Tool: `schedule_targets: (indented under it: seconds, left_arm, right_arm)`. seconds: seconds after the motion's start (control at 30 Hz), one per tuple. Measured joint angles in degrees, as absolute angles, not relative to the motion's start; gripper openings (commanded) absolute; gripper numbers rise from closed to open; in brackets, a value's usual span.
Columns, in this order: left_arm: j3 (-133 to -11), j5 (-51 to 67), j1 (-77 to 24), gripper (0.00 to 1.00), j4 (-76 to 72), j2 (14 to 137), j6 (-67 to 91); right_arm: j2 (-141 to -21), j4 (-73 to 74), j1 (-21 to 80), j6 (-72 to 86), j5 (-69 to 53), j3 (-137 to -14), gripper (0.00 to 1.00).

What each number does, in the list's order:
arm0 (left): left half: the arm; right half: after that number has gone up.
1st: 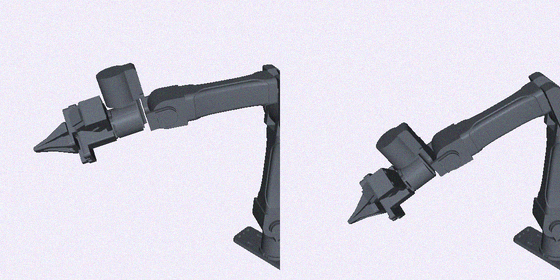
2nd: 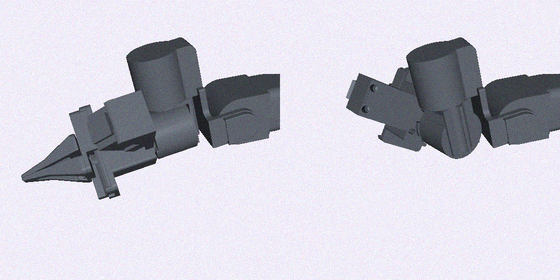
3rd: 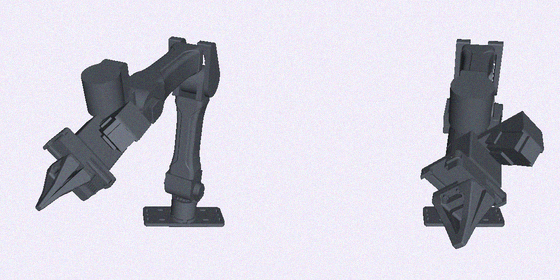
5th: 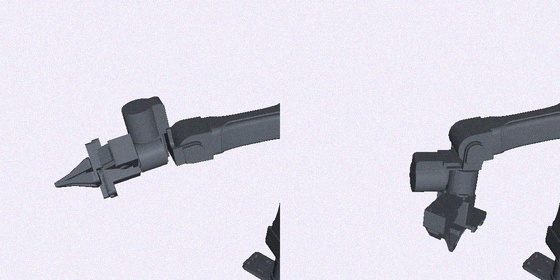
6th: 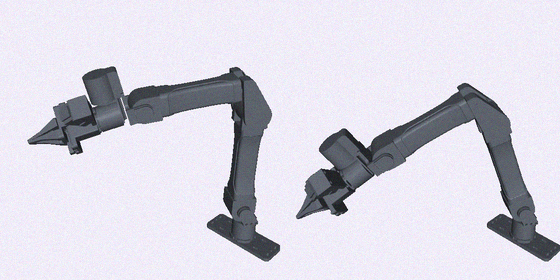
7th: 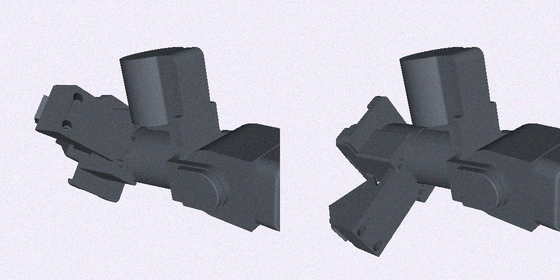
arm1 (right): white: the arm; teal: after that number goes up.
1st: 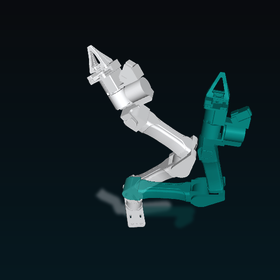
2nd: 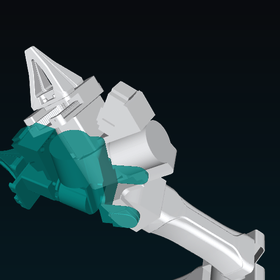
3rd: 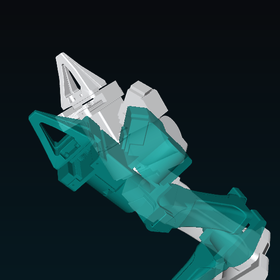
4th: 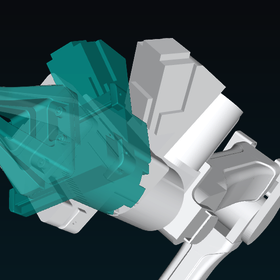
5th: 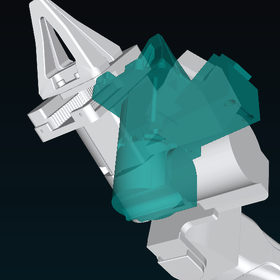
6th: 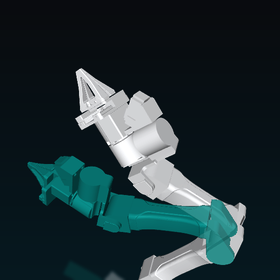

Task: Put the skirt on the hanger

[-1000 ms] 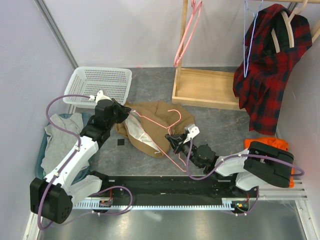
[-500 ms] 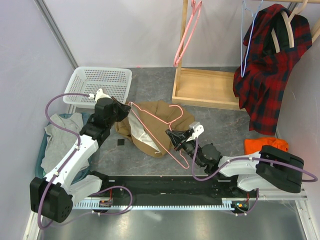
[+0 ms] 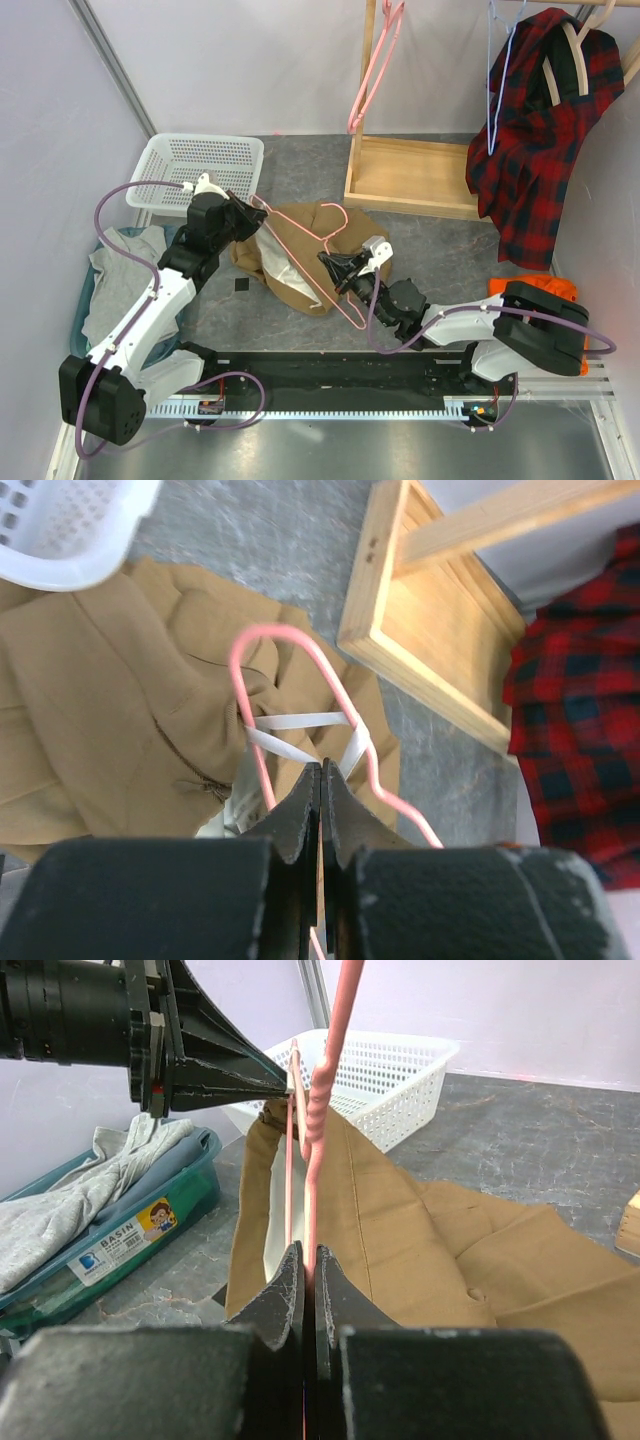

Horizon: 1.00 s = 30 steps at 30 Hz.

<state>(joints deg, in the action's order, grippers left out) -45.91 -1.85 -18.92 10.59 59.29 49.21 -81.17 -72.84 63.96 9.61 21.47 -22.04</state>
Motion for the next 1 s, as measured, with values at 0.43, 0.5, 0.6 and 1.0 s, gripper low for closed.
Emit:
schedule_targets:
  seconds: [0.43,0.5,0.6,1.0]
  left_arm:
    - [-47.42,7.92,-18.41,0.12,10.68,61.17,43.13]
    - [-47.81,7.79,-18.41,0.37,11.46,61.17,42.41]
    - [-49.69,6.98,-18.44,0.6,14.52,61.17,41.12]
    - [-51.9,8.1,-18.83,0.78,19.42,56.27,37.04]
  right_arm:
    - [-83.7,-73.34,63.96,9.17,21.91,-24.82,0.0]
    - [-83.7,-73.32,63.96,9.17,21.96,-24.82,0.0]
    - [-83.53,-73.3,63.96,9.17,22.17,-24.8,0.0]
    - [-82.65,-73.32,63.96,9.1,23.03,-24.8,0.0]
